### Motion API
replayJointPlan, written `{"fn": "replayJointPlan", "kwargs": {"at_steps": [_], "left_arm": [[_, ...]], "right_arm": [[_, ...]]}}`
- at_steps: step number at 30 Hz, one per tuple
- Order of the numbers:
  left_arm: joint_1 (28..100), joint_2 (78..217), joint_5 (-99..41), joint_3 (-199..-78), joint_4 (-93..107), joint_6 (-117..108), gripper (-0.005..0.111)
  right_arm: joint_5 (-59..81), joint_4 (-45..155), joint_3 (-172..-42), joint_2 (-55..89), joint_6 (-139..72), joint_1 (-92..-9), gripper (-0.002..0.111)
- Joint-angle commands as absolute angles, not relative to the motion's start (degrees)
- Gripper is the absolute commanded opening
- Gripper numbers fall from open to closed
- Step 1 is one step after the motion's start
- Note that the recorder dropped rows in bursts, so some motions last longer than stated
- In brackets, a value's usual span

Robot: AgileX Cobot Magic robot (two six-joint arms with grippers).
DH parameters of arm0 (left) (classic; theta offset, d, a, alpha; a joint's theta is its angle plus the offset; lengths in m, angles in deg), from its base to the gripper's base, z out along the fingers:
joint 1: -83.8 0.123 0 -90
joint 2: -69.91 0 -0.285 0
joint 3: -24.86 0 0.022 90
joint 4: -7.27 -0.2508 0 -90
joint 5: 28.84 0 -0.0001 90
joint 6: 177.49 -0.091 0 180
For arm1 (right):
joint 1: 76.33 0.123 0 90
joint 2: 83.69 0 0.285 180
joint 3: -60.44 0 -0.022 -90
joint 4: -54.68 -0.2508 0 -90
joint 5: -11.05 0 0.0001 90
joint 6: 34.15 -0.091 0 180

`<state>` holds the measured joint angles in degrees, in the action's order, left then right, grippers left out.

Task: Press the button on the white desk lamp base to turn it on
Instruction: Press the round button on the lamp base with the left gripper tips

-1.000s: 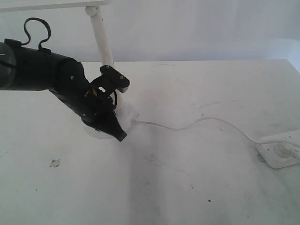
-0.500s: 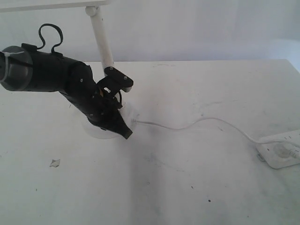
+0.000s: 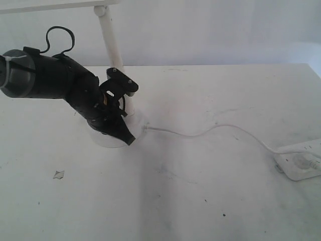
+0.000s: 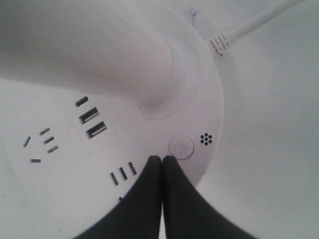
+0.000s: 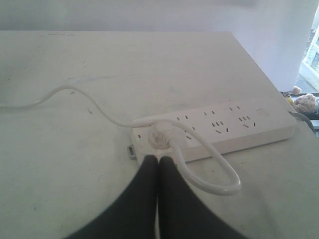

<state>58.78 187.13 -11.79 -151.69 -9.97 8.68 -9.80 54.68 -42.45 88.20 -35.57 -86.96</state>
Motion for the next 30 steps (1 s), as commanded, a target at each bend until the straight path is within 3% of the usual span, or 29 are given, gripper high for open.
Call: {"fn": "replayJointPlan", "kwargs": {"at_steps": [1,30], "left_arm": [[58.61,186.98,-13.02,-152.01,-10.83,11.14,0.0],[58.41,187.18,-13.42,-151.65,-7.54,11.52,0.0]], "right_arm": [[-9.04,54.68,-42.34,88.52,-35.69,-86.65,0.0],[-9.04,54.68,-42.34,88.52,-35.8,-86.65,0.0]]}}
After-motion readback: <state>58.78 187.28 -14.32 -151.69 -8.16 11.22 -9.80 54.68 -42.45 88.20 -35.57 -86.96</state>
